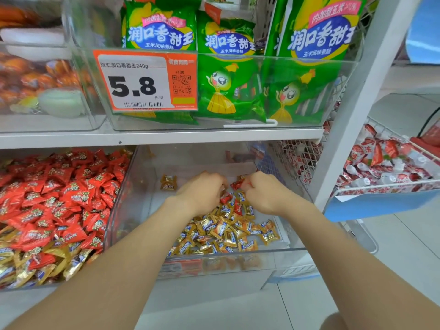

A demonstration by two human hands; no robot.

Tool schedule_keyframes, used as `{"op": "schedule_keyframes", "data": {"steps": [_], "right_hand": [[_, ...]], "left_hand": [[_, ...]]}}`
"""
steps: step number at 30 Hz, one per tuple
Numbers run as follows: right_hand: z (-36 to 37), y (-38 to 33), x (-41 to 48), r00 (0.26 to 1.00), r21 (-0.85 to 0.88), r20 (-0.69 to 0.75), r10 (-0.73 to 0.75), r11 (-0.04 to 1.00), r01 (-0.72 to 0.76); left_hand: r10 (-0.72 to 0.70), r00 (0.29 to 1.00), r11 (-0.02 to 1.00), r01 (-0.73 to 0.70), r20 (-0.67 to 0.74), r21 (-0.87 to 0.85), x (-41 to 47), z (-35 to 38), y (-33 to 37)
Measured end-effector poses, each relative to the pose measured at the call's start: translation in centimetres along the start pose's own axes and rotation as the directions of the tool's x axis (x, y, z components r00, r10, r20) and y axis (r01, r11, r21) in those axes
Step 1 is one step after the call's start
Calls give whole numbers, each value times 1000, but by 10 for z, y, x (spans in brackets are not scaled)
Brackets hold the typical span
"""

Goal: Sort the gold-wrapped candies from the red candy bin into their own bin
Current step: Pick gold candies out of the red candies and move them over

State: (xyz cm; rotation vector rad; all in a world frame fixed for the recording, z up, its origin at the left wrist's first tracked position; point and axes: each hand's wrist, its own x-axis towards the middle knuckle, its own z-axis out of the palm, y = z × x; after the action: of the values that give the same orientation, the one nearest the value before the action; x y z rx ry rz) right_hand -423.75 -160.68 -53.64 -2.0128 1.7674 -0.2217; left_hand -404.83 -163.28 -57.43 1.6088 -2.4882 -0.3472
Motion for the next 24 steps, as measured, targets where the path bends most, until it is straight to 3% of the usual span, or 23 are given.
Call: {"op": "schedule_keyframes", "data": {"steps": [7, 13, 20, 24], "right_hand": [[22, 3, 3, 995, 23, 88, 38, 999, -41], [27, 5, -2, 1000, -94, 16, -11, 995, 13], [6, 3, -7, 981, 216, -85, 176, 964, -154], [8, 2, -8, 968, 185, -105, 229, 961, -207]], "left_hand": [[41, 986, 996, -53, 160, 74, 5, 6, 0], [76, 996, 997, -77, -55, -20, 12, -3, 7], [62, 997, 997, -60, 37, -50, 31, 12, 7], [132, 987, 986, -122, 88, -110, 40, 13, 10]]}}
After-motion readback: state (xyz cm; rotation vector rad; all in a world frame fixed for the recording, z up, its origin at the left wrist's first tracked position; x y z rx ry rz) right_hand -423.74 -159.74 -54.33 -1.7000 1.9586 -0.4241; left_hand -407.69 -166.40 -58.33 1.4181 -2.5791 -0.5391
